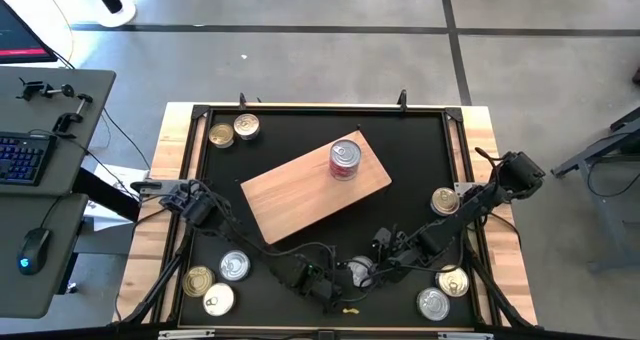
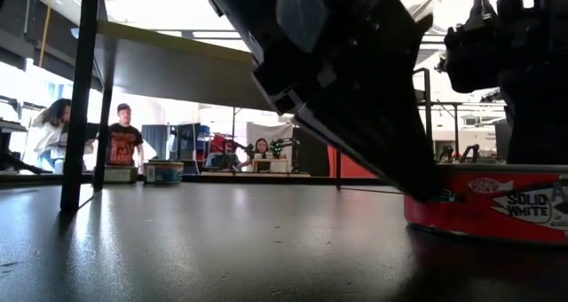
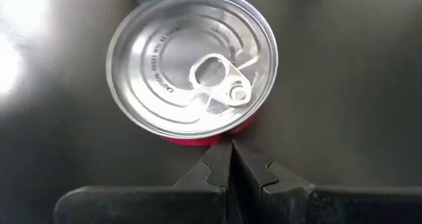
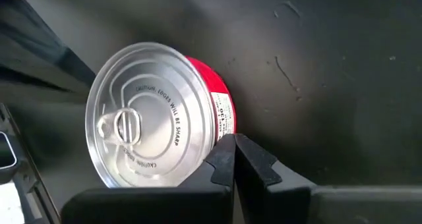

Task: Stack canned seafood by type on shelf
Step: Stack the red tuna can on the top of the other red tuna cans on the shelf

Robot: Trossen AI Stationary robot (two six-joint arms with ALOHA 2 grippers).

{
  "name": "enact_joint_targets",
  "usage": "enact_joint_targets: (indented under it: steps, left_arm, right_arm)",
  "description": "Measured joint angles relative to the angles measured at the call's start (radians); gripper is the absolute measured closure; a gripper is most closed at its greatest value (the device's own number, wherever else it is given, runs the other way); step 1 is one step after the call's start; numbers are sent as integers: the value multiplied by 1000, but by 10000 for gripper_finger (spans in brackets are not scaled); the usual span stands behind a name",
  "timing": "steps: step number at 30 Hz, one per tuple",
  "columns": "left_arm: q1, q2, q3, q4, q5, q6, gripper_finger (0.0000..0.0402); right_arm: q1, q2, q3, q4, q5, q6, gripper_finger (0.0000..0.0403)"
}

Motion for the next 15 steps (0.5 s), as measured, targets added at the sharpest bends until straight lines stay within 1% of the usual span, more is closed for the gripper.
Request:
enact_joint_targets:
  steps: [6, 13, 15]
  left_arm:
    - [1, 14, 0, 11, 18, -9, 401]
    - [4, 27, 1, -1, 26, -23, 402]
    - [7, 27, 1, 0, 24, -22, 402]
  right_arm:
    - [2, -13, 0, 41, 0, 3, 403]
    - [19, -92, 80, -28, 0, 0, 403]
    - [23, -97, 99, -32, 9, -4, 403]
